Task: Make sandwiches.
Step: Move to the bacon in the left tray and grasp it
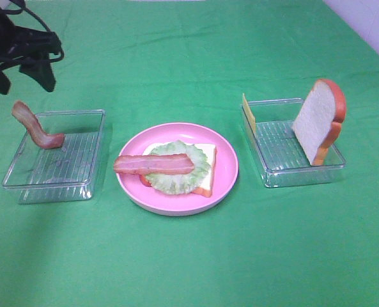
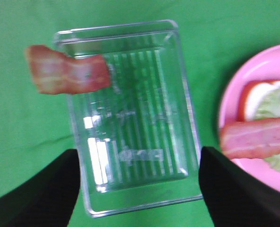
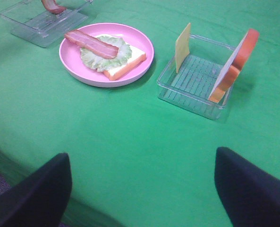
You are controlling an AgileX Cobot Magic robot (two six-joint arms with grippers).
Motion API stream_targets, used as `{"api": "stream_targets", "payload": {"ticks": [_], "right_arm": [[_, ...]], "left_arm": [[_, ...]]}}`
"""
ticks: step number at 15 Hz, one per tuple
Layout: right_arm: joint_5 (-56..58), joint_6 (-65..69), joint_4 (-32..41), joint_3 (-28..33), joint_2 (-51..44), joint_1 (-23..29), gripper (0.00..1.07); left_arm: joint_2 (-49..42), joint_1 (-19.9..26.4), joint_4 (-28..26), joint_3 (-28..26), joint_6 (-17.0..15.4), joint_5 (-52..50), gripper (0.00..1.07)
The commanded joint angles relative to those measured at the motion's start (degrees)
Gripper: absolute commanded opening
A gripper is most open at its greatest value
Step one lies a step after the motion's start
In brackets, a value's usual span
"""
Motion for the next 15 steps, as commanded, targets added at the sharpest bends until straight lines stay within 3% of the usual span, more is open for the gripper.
{"api": "stream_targets", "payload": {"ticks": [1, 6, 8, 11, 15], "right_arm": [[-0.46, 0.17, -0.40, 0.17, -0.86, 0.11, 0.79], [-0.46, 0.17, -0.40, 0.17, -0.86, 0.11, 0.79], [-0.46, 0.17, -0.40, 0.17, -0.86, 0.11, 0.79], [-0.46, 0.17, -0.40, 0.17, -0.86, 0.11, 0.79], [-0.46, 0.17, -0.40, 0.17, -0.86, 0.11, 0.79]], "left_arm": [[-0.63, 3.50, 4.07, -1.83, -2.58, 2.98, 0.68], [4.81, 9.91, 3.55, -5.96, -2.12, 3.61, 0.68], [10.60, 9.85, 0.97, -9.57, 0.11, 3.55, 0.67], [14.90, 9.85, -2.41, -11.46, 0.86, 3.44, 0.67], [18.74, 9.85, -2.86, -11.75, 1.72, 3.04, 0.67]]}}
